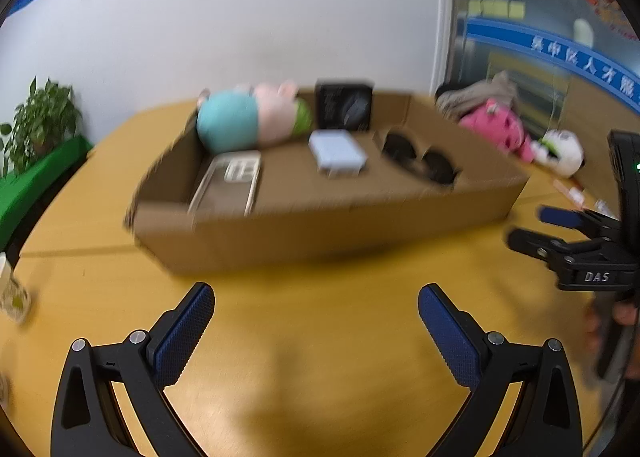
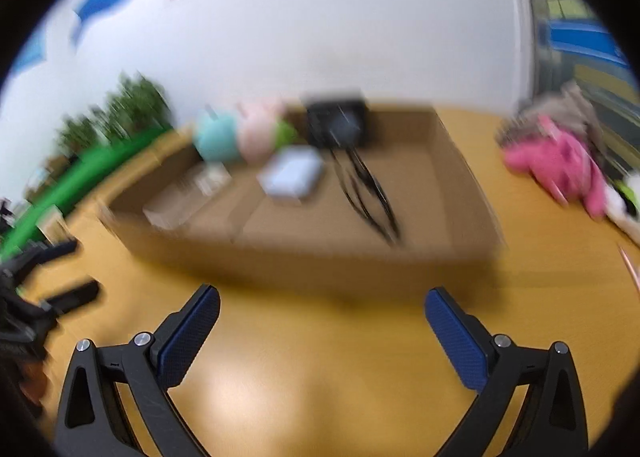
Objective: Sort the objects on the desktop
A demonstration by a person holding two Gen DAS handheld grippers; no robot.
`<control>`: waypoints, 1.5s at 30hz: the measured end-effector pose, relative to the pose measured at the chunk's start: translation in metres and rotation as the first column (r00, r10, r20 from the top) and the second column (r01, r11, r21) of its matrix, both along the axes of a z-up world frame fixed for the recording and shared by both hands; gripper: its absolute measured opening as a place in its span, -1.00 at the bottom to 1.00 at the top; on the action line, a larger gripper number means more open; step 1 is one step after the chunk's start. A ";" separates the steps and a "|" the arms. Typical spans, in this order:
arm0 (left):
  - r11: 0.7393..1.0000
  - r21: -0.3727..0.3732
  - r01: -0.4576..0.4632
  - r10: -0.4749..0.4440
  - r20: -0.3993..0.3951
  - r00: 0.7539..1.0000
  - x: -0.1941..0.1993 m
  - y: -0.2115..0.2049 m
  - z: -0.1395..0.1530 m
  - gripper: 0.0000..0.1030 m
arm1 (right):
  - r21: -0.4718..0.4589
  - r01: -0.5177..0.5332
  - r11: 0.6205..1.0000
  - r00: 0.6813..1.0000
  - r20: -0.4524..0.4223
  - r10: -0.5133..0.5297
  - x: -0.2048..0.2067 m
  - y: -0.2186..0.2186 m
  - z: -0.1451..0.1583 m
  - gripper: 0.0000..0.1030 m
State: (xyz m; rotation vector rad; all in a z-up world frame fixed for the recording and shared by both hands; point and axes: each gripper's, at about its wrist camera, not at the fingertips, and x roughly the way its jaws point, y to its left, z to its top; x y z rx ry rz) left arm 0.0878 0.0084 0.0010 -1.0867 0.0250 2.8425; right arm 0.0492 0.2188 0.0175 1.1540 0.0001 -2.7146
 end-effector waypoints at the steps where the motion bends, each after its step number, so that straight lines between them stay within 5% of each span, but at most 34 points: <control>1: 0.999 -0.026 -0.031 0.032 0.027 0.999 -0.005 -0.004 -0.008 0.99 | -0.004 0.016 1.000 0.996 0.083 -0.015 -0.002 0.006 -0.012 0.98; 3: 0.993 -0.083 -0.080 0.087 0.081 0.993 -0.017 -0.013 -0.024 0.99 | -0.023 0.061 0.998 0.979 0.196 -0.055 -0.004 0.018 -0.035 0.98; 7: 0.992 -0.100 -0.082 0.096 0.150 0.984 -0.032 -0.023 -0.041 0.99 | 0.111 0.137 0.984 0.970 0.186 -0.156 -0.001 0.022 -0.049 1.00; 12: 0.999 -0.028 -0.047 0.051 0.202 0.978 -0.044 -0.033 -0.051 1.00 | 0.103 0.203 0.974 0.964 0.152 -0.217 -0.006 0.009 -0.050 1.00; 19: 0.997 -0.023 -0.074 0.077 0.201 0.977 -0.057 -0.058 -0.052 1.00 | 0.097 0.027 0.995 0.990 0.136 -0.040 -0.013 -0.028 -0.048 1.00; 45: 0.997 -0.027 -0.070 0.074 0.202 0.976 -0.060 -0.055 -0.053 1.00 | 0.096 0.026 0.995 0.990 0.134 -0.039 -0.011 -0.032 -0.047 1.00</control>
